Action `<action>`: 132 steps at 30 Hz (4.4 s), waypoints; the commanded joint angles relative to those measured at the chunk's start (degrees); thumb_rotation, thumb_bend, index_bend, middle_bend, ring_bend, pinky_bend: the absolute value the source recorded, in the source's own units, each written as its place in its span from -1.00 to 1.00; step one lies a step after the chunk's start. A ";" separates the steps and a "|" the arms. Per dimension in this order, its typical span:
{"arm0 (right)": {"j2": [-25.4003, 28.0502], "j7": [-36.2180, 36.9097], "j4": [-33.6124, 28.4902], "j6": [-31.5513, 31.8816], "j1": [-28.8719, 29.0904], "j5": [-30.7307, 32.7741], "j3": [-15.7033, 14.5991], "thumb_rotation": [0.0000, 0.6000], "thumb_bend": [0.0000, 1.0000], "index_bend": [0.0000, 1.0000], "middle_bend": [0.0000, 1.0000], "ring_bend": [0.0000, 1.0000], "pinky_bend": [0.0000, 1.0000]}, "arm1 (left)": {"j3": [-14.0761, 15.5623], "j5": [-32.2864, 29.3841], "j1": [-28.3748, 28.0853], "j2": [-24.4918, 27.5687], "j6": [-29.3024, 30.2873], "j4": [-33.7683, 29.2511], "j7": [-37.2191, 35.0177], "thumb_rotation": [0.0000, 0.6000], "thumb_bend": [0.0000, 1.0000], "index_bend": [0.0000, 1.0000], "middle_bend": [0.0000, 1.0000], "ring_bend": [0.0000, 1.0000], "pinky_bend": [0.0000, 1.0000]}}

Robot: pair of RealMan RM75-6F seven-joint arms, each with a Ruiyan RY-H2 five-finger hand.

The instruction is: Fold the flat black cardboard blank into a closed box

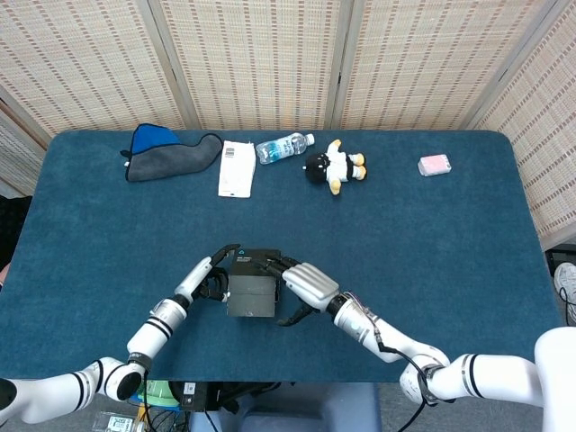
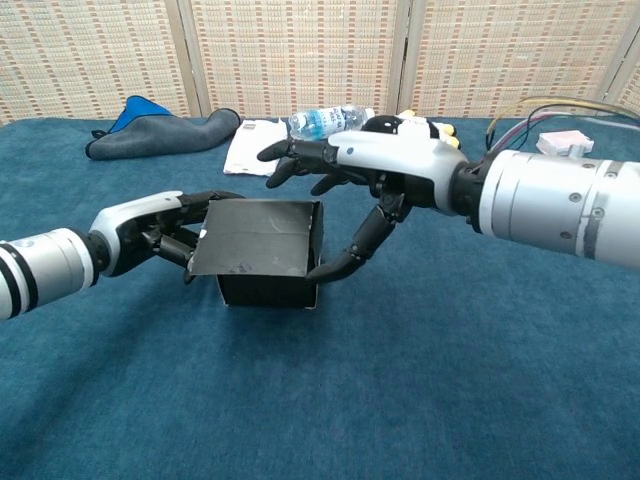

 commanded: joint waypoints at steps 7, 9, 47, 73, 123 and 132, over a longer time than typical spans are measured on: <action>-2.18 -8.14 0.28 -0.14 1.25 8.28 2.47 1.00 -0.74 -1.00 -0.72 -0.87 -0.67 | -1.75 -4.35 1.42 1.58 -0.69 -7.28 9.76 1.00 -0.64 -1.00 -1.00 0.11 0.26; -2.94 -10.78 0.68 0.44 1.51 9.62 2.44 1.00 -0.71 -1.00 -0.71 -0.87 -0.65 | -1.76 -4.92 1.69 2.24 -0.62 -8.49 11.48 1.00 -0.68 -1.00 -1.00 0.09 0.19; -14.50 -40.75 3.24 13.43 3.36 19.05 0.66 1.00 -0.70 -0.48 -0.68 -0.87 -0.65 | -6.14 -5.85 7.78 12.86 3.28 -12.86 17.82 1.00 -0.72 -1.00 -1.00 0.02 0.13; -21.78 -43.47 11.37 19.18 -1.09 11.25 -0.84 1.00 -0.71 -0.28 -0.63 -0.87 -0.65 | -6.57 -2.77 8.85 14.20 1.08 -12.67 13.02 1.00 -0.72 -1.00 -1.00 0.02 0.09; -36.80 -40.55 44.49 25.24 -2.85 -11.45 -1.59 1.00 -0.73 -0.25 -0.56 -0.81 -0.61 | -6.60 2.05 8.56 15.50 -1.85 -10.87 2.14 1.00 -0.72 -1.00 -1.00 0.03 0.09; -38.59 -38.57 48.75 26.06 -2.82 -13.06 -1.21 1.00 -0.58 -0.12 -0.48 -0.75 -0.56 | -6.29 3.03 8.41 15.74 -2.18 -10.43 0.55 1.00 -0.72 -1.00 -1.00 0.15 0.09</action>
